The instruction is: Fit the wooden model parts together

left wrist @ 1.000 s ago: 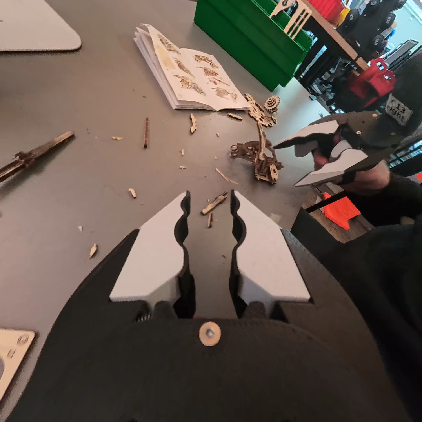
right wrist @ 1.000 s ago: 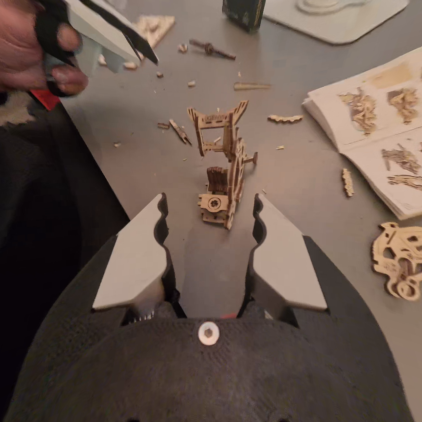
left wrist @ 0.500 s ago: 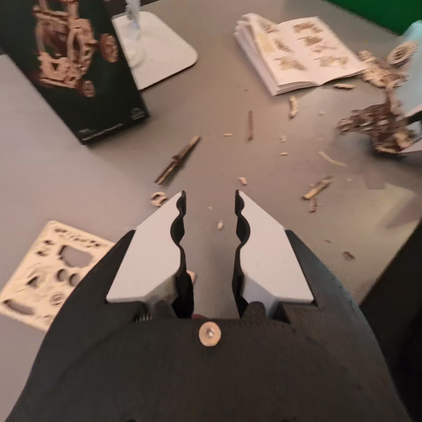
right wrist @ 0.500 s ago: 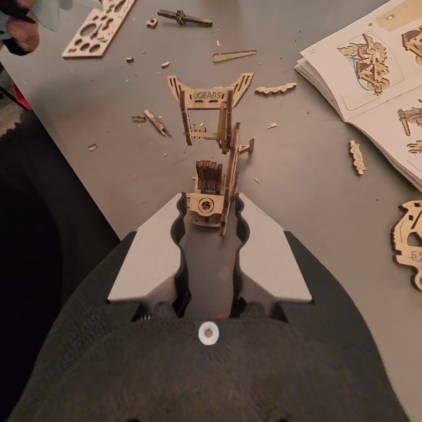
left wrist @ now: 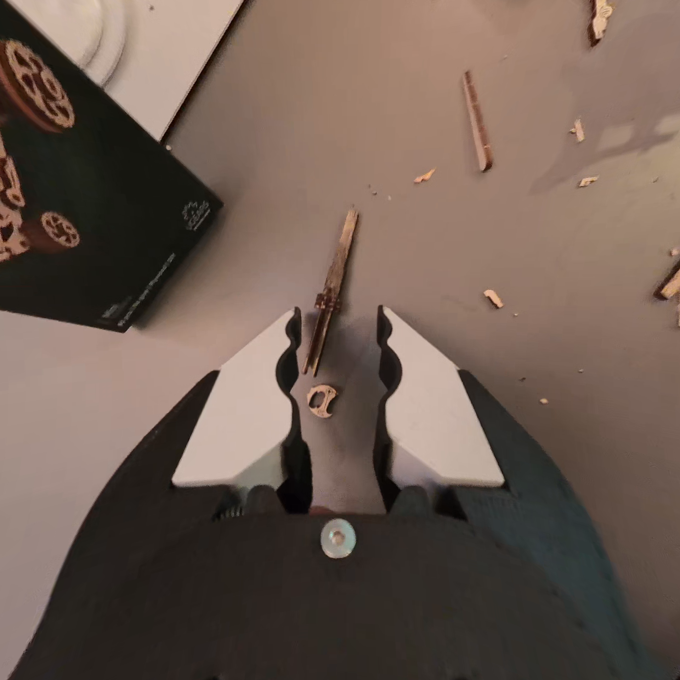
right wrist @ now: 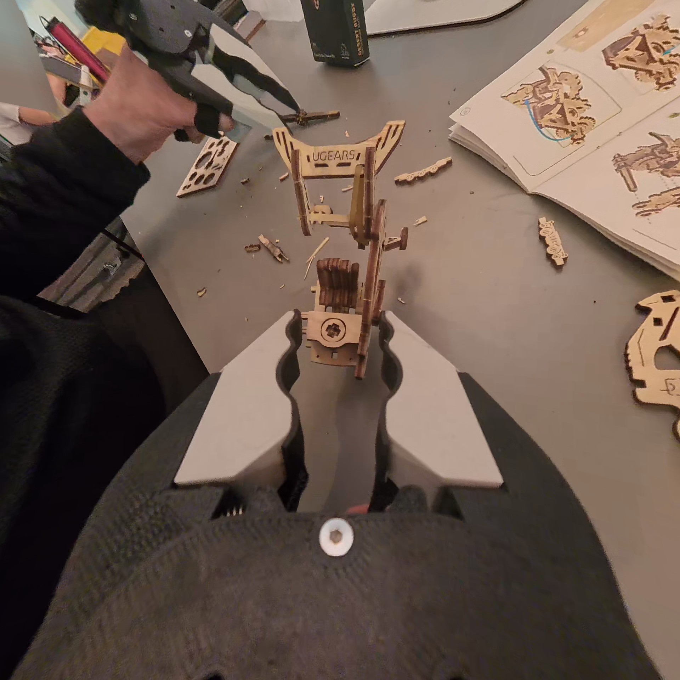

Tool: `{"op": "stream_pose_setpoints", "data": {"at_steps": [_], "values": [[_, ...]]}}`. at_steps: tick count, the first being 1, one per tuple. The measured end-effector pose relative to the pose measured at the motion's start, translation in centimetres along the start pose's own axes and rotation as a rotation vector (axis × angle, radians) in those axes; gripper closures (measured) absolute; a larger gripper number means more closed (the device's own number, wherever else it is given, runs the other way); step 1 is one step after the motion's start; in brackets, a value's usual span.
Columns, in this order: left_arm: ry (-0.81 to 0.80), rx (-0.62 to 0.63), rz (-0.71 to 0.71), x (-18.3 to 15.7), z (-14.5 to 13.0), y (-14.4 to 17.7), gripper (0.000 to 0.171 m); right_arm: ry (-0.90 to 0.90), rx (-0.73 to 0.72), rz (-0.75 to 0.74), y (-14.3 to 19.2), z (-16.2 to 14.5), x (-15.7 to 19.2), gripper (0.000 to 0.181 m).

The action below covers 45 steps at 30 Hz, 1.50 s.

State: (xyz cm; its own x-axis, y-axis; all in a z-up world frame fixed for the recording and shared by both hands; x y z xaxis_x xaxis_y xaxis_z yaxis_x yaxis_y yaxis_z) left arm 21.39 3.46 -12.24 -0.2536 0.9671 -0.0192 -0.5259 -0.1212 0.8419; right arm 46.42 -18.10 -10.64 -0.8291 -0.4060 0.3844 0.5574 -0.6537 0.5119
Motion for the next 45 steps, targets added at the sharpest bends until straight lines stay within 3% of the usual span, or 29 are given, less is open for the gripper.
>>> {"op": "stream_pose_setpoints", "data": {"at_steps": [3, 6, 10, 13, 14, 18, 25, 32, 40, 43, 45], "values": [[-0.074, 0.024, 0.022, -0.4, 1.2, -0.3, 0.132, -0.004, 0.006, 0.011, -0.1, 0.0, 0.0, 0.142], [-0.054, 0.111, 0.007, -0.2, 0.9, -0.7, 0.137, -0.005, 0.005, 0.017, 0.0, 0.0, 0.0, 0.142], [0.031, 0.118, -0.033, 0.6, 0.0, 0.6, 0.138, -0.029, -0.010, 0.038, 0.1, 0.1, -0.1, 0.142], [0.084, 0.110, -0.117, 0.5, -1.1, 0.4, 0.153, -0.077, -0.041, 0.080, 0.5, 0.6, -0.2, 0.142], [0.084, 0.090, -0.138, 0.3, -1.2, 0.4, 0.166, -0.100, -0.057, 0.104, 0.6, 0.8, -0.3, 0.142], [0.080, 0.049, -0.120, 0.0, -1.1, 0.9, 0.168, -0.213, -0.120, 0.205, 1.1, 1.9, -0.4, 0.142], [0.035, -0.045, -0.199, -4.5, 1.0, 2.0, 0.167, -0.305, -0.193, 0.300, 2.1, 2.6, -0.8, 0.142], [0.040, -0.210, -0.477, -12.0, 5.7, 2.0, 0.167, -0.309, -0.231, 0.330, 2.7, 2.8, -0.8, 0.142], [0.292, -0.308, -0.776, -16.4, 8.0, 0.9, 0.167, -0.201, -0.240, 0.262, 2.4, 2.9, -0.2, 0.142], [0.303, -0.291, -0.783, -16.9, 7.7, 0.2, 0.167, -0.174, -0.229, 0.256, 2.3, 2.7, 0.0, 0.142], [0.156, -0.184, -0.661, -16.8, 6.8, -0.6, 0.167, -0.157, -0.223, 0.241, 2.5, 2.7, -0.2, 0.142]]}}
Point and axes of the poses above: each gripper's, where its closed fingertips meet, y back along the fingers, z out of its top, x = y × z across the jaws, the point moved 4 cm from there along y, back along the fingers, and after that the axes turned 7 degrees about -z, right-handed, at the moved point
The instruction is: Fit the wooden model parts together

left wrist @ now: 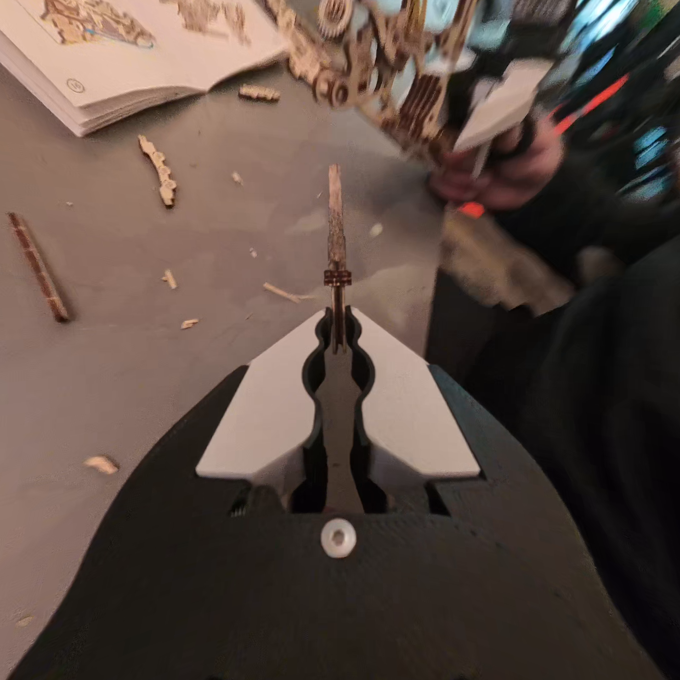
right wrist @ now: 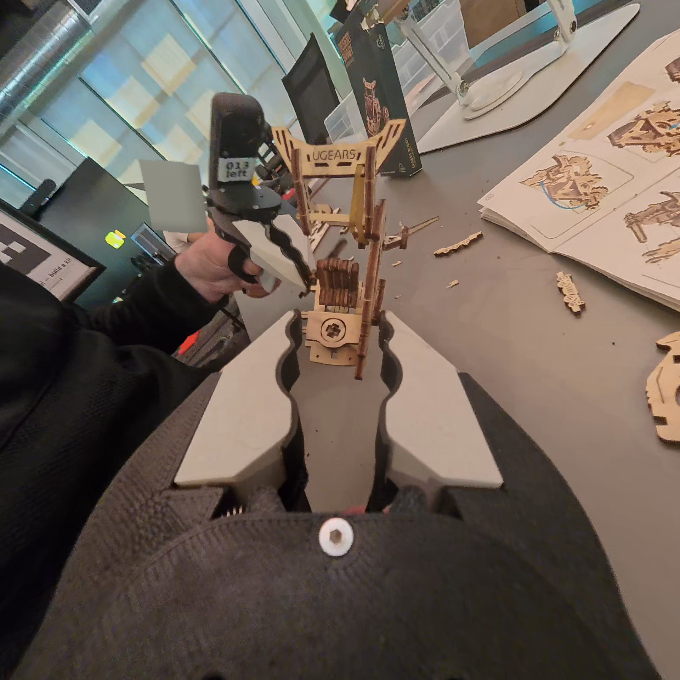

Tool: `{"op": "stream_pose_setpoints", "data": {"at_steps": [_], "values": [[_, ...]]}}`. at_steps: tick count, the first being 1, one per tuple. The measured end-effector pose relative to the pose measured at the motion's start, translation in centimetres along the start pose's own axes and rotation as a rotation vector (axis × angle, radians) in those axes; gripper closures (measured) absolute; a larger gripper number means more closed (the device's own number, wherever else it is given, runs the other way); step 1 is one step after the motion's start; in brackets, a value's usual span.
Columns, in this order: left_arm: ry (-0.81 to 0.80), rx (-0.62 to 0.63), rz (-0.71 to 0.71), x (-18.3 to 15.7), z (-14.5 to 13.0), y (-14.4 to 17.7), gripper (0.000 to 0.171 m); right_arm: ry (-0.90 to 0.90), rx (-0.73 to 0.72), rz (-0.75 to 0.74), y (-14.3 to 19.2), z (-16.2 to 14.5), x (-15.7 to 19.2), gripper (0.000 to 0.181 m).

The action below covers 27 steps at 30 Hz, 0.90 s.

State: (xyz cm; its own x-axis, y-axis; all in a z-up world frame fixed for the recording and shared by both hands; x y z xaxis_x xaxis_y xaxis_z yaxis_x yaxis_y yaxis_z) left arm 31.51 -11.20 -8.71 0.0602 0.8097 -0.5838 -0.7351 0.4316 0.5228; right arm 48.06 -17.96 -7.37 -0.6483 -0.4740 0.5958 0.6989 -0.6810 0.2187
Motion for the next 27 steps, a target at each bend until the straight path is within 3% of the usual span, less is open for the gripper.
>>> {"op": "stream_pose_setpoints", "data": {"at_steps": [3, 9, 12, 14, 16, 19, 23, 25, 27], "values": [[-0.274, 0.181, 0.044, -0.2, 0.3, -0.4, 0.167, 0.044, 0.015, -0.033, 0.7, 0.0, -0.2, 0.142], [-0.819, 0.690, 0.175, 2.2, 0.3, -2.7, 0.167, 0.039, 0.025, -0.052, 2.0, -0.4, -0.8, 0.142], [-0.951, 0.719, 0.142, 2.4, 1.0, -4.0, 0.167, 0.018, 0.013, -0.057, 2.7, -0.6, -1.0, 0.142], [-1.013, 0.764, 0.209, 3.4, 1.0, -3.9, 0.156, 0.020, 0.011, -0.063, 3.1, -0.6, -1.0, 0.142], [-0.914, 0.687, 0.215, 2.8, 1.5, -3.3, 0.145, 0.019, 0.008, -0.068, 3.4, -0.7, -1.2, 0.142], [-0.727, 0.493, 0.281, 1.4, 2.6, -2.6, 0.141, 0.002, -0.010, -0.062, 3.9, -0.6, -1.4, 0.142], [-0.353, 0.257, 0.325, -0.3, 2.5, -4.3, 0.132, -0.012, -0.024, -0.054, 3.9, -0.4, -1.5, 0.142], [-0.196, 0.202, 0.325, -0.2, 1.9, -5.6, 0.133, -0.012, -0.025, -0.052, 3.9, -0.4, -1.5, 0.142], [-0.090, 0.162, 0.351, 0.6, 1.2, -6.4, 0.118, -0.011, -0.031, -0.051, 4.0, -0.4, -1.5, 0.142]]}}
Point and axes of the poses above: each gripper's, where its closed fingertips meet, y back along the fingers, z out of its top, x = y × z across the jaws, the point moved 4 cm from there along y, back along the fingers, and after that the axes turned 7 degrees about -z, right-handed, at the moved point
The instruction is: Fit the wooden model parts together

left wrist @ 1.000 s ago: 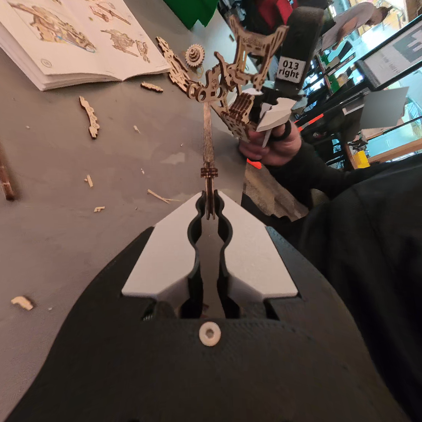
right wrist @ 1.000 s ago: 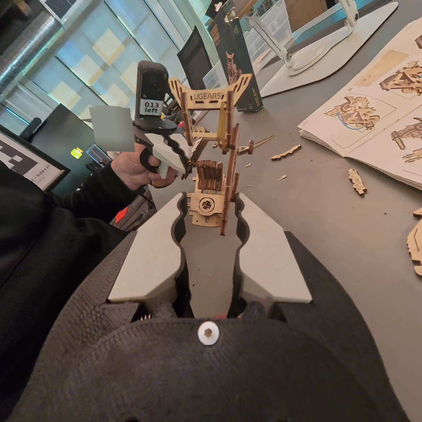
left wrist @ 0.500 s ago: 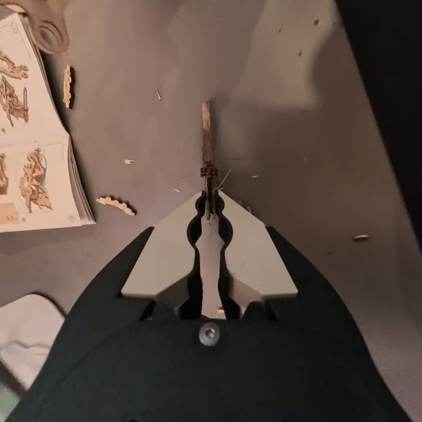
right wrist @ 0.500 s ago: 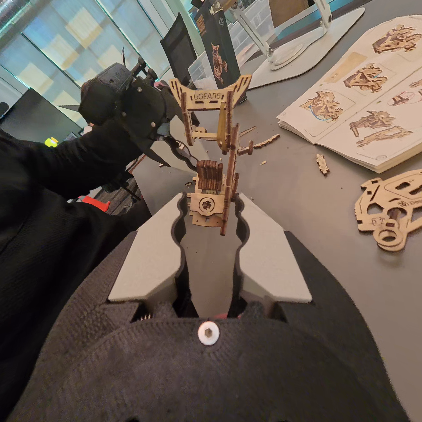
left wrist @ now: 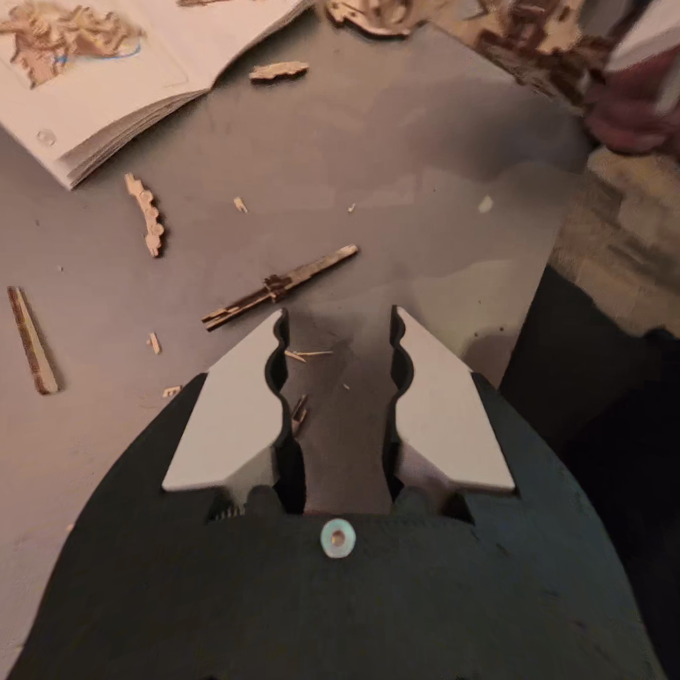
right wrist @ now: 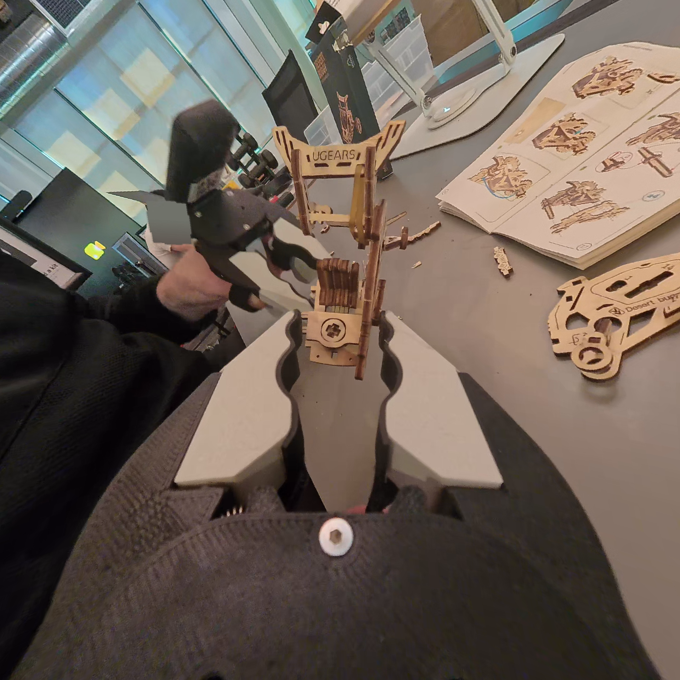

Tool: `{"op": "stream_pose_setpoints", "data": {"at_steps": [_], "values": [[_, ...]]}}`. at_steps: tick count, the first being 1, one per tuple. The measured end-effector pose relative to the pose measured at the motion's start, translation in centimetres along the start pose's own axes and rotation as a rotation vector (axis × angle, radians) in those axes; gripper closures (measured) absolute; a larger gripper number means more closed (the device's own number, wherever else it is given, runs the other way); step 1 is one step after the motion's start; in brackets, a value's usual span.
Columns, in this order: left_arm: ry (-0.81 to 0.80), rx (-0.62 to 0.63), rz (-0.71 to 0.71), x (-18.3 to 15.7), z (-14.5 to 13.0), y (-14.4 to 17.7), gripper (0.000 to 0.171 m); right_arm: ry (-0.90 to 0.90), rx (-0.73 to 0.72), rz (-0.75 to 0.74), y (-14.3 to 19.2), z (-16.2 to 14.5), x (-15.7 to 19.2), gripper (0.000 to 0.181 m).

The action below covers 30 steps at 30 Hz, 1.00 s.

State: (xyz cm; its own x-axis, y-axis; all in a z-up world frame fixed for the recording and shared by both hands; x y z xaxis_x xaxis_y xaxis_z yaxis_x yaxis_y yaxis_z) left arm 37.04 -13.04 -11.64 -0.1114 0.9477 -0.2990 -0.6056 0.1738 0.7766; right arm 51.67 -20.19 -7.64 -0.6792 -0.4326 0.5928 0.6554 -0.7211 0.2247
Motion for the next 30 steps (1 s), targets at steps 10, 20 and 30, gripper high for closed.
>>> {"op": "stream_pose_setpoints", "data": {"at_steps": [10, 20, 30], "values": [[0.035, -0.045, -0.048, 1.4, 1.9, -1.2, 0.087, 0.006, -0.016, 0.011, 0.1, 0.1, 0.1, 0.142], [-0.040, 0.049, -0.033, 1.5, -0.6, 0.5, 0.106, 0.006, -0.024, 0.015, 0.1, 0.2, 0.1, 0.142], [-0.125, 0.075, 0.028, 2.5, -0.4, 1.1, 0.129, 0.001, -0.020, 0.010, 0.1, 0.1, 0.0, 0.142]]}}
Point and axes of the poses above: each gripper's, where its closed fingertips meet, y back along the fingers, z out of its top, x = y × z across the jaws, the point moved 4 cm from there along y, back along the fingers, and after that the axes turned 7 degrees about -z, right-handed, at the moved point
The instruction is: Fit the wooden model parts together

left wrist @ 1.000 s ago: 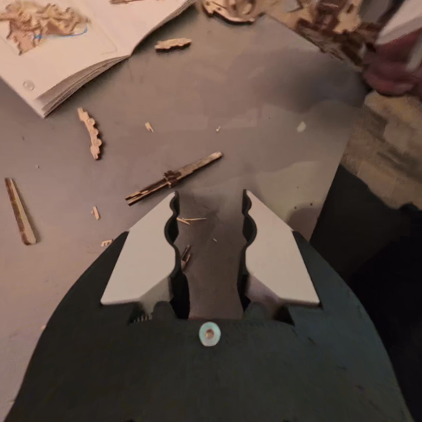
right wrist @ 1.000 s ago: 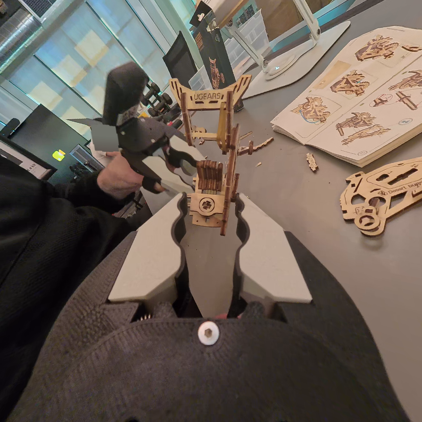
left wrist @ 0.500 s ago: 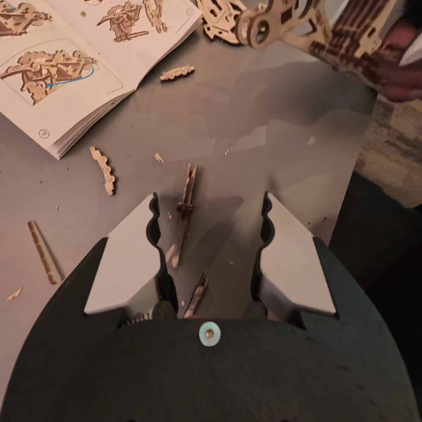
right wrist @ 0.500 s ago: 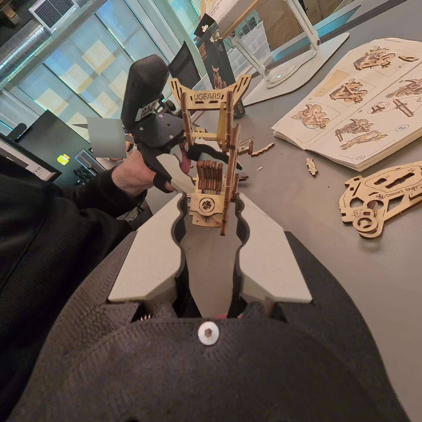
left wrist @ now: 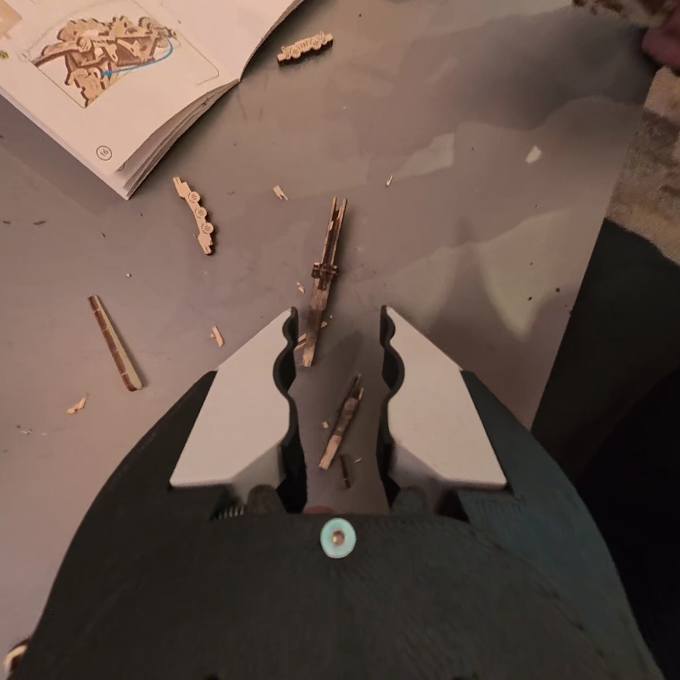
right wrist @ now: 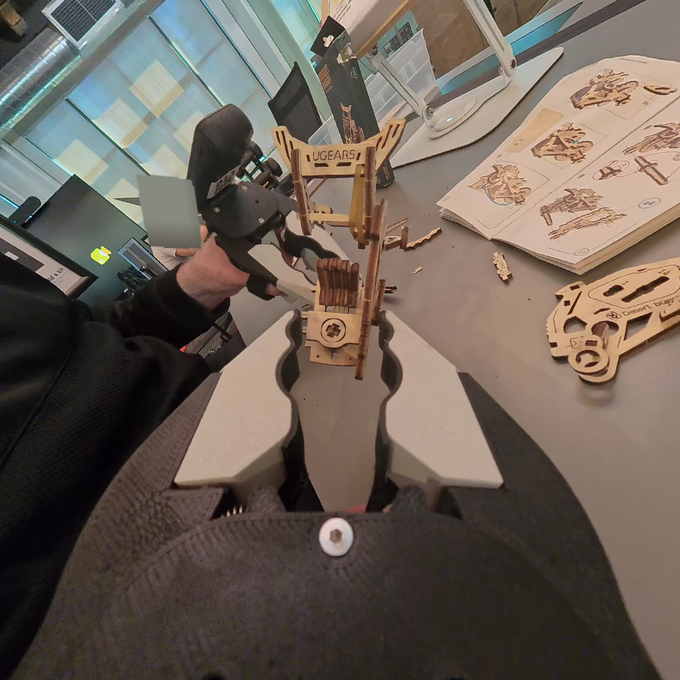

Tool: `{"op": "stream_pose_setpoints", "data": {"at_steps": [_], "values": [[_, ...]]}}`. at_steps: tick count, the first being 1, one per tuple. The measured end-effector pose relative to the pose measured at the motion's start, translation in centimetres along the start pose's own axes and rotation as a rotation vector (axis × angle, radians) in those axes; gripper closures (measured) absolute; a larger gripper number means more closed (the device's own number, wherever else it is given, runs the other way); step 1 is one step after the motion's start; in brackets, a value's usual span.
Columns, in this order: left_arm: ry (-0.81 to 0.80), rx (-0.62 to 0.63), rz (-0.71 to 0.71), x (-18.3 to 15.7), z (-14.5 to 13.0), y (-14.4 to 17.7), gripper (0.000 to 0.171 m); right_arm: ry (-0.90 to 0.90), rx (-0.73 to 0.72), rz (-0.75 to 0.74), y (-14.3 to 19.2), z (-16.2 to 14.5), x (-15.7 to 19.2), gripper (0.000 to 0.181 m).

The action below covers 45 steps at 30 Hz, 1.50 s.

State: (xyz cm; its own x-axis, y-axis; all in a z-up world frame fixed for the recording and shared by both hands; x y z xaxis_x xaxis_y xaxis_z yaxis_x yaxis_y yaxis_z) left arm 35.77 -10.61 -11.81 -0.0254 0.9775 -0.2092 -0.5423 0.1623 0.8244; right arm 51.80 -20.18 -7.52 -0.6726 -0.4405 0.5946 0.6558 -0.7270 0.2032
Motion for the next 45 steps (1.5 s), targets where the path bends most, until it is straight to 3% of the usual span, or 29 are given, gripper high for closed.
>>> {"op": "stream_pose_setpoints", "data": {"at_steps": [6, 10, 17, 29, 36, 42, 45], "values": [[-0.018, 0.013, -0.025, 0.2, 0.0, -0.3, 0.144, 0.004, 0.005, -0.003, 0.0, -0.1, 0.0, 0.142], [-0.077, 0.043, -0.041, -0.1, 0.0, -0.8, 0.164, 0.006, 0.008, -0.003, -0.1, -0.1, 0.0, 0.142], [-0.228, 0.114, -0.037, 0.0, 0.3, -0.6, 0.165, 0.002, 0.003, 0.003, 0.0, -0.1, 0.0, 0.142], [-0.168, 0.079, -0.077, -0.6, 0.4, -0.9, 0.165, -0.005, 0.011, -0.001, 0.0, -0.1, -0.1, 0.142], [-0.123, -0.003, -0.113, -1.2, 1.1, -0.6, 0.165, -0.007, 0.017, -0.008, -0.1, -0.2, -0.2, 0.142], [-0.289, 0.094, -0.141, -1.8, 0.7, -0.9, 0.165, -0.010, 0.016, -0.005, -0.1, -0.2, -0.2, 0.142], [-0.572, 0.246, -0.174, -2.7, -0.4, -1.0, 0.165, -0.011, 0.015, -0.003, -0.1, -0.1, -0.2, 0.142]]}}
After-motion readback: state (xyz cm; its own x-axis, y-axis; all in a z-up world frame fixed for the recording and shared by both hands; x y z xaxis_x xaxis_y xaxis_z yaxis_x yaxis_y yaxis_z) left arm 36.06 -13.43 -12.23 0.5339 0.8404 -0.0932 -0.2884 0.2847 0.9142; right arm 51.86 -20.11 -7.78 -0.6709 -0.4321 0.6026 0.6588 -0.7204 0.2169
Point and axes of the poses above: each gripper's, where its closed fingertips meet, y back along the fingers, z out of its top, x = y × z across the jaws, the point moved 4 cm from there along y, back along the fingers, and after that the axes turned 7 degrees about -z, right-handed, at the moved point
